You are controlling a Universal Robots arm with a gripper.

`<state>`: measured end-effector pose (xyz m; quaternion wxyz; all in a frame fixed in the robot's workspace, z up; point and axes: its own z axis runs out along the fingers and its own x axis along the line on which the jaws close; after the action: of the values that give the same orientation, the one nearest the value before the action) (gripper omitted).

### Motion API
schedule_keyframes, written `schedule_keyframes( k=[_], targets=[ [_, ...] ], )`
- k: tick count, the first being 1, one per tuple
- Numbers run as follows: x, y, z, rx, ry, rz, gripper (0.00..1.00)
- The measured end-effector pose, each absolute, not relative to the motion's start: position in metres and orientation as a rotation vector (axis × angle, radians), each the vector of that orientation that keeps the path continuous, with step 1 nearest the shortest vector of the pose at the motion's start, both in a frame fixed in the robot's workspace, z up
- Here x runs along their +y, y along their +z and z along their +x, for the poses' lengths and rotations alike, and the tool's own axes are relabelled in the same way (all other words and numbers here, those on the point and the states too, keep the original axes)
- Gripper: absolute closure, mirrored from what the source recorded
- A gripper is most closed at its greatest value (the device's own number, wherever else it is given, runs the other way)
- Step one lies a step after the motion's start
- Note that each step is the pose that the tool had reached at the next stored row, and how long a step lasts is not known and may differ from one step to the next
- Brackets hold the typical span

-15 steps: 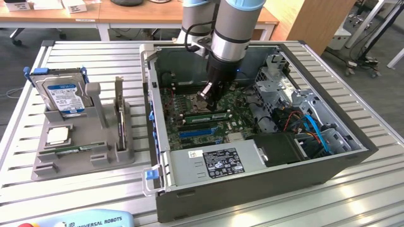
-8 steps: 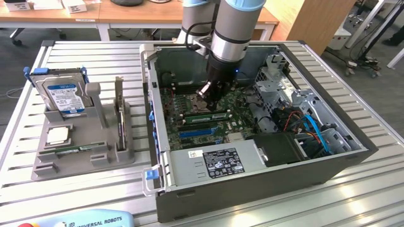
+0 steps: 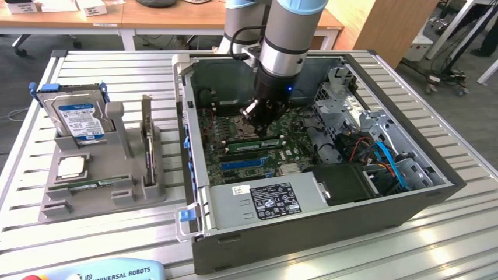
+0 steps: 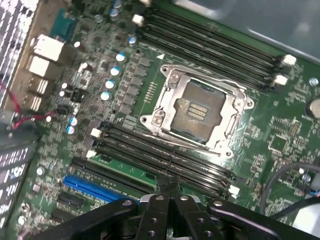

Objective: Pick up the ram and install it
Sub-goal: 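Press down the ram until it locks into place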

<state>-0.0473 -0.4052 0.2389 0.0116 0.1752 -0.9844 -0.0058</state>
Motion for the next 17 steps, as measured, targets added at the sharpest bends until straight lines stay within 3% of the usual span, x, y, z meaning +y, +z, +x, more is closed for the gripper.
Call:
schedule_keyframes(
  k=[17],
  targets=[
    [-0.4052, 0.2376, -0.0473, -3.119, -0.023, 0.098, 0.90]
  ],
)
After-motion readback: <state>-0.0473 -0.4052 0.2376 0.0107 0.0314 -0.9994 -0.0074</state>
